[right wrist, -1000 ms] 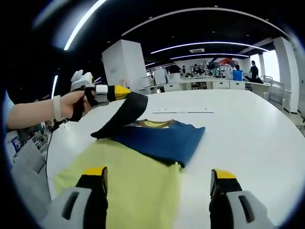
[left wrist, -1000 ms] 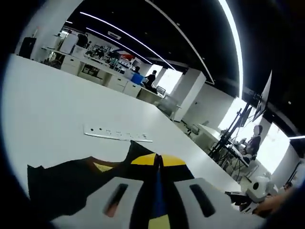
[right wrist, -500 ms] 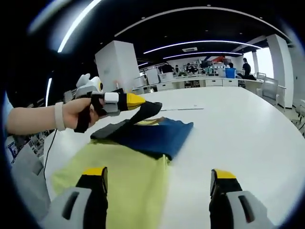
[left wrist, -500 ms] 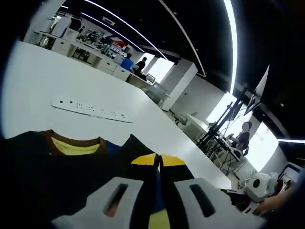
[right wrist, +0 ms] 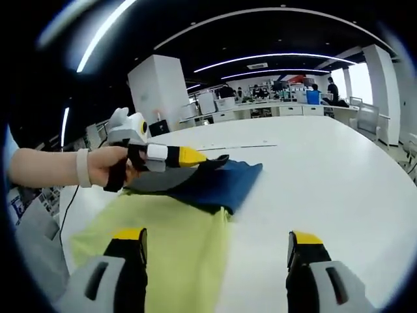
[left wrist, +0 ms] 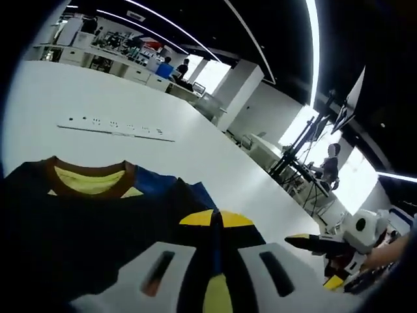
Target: Fold the garment on the visible template until the final outline fits inside the template.
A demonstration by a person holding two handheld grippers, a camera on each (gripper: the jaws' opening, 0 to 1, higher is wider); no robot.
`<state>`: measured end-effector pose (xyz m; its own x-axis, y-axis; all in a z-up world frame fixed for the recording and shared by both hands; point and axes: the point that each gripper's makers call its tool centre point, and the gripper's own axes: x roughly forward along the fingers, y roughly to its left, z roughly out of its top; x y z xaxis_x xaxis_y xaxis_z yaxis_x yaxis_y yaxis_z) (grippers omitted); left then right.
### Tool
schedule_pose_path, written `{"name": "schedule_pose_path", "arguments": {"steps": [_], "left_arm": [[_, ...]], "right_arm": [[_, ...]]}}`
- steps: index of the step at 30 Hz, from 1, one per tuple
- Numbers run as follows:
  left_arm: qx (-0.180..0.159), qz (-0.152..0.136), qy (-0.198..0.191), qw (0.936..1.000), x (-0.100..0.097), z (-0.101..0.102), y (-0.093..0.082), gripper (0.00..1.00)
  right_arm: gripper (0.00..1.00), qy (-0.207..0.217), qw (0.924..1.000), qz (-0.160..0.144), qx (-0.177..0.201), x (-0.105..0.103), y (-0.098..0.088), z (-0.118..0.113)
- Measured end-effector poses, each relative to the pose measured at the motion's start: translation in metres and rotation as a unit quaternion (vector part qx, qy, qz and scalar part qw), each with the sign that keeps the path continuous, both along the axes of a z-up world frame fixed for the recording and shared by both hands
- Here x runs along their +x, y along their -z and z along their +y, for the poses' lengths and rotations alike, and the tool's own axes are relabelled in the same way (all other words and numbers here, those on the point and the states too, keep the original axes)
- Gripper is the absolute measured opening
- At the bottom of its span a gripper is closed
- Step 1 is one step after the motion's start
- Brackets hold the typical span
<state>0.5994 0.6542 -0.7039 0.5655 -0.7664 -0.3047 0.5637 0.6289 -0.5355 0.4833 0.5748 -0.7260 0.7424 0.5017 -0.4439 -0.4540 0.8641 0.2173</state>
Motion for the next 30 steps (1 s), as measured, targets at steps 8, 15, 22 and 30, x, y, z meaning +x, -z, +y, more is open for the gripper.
{"name": "schedule_pose_path", "arguments": {"steps": [8,15,22,30], "left_arm": [[0.021,-0.033,0.018,0.9991,-0.004,0.003,-0.007,0.36],[0.058,-0.057,0.021,0.9965,-0.003,0.015,-0.008,0.91],[0.092,-0.068,0.038,0.9928,-0.009,0.034,-0.009,0.99],[0.114,-0.082,0.036,0.9895,-0.02,0.066,-0.016,0.99]], "right_arm": [[0.9,-0.008,1.0,-0.001,-0.001,0.001,-0.001,0.007],[0.9,-0.019,0.9998,0.0,-0.004,0.0,-0.001,0.012],[0.9,-0.025,0.9997,-0.003,-0.006,0.003,-0.004,0.015],[0.9,-0.033,0.9993,-0.009,-0.012,0.004,-0.009,0.018]]}}
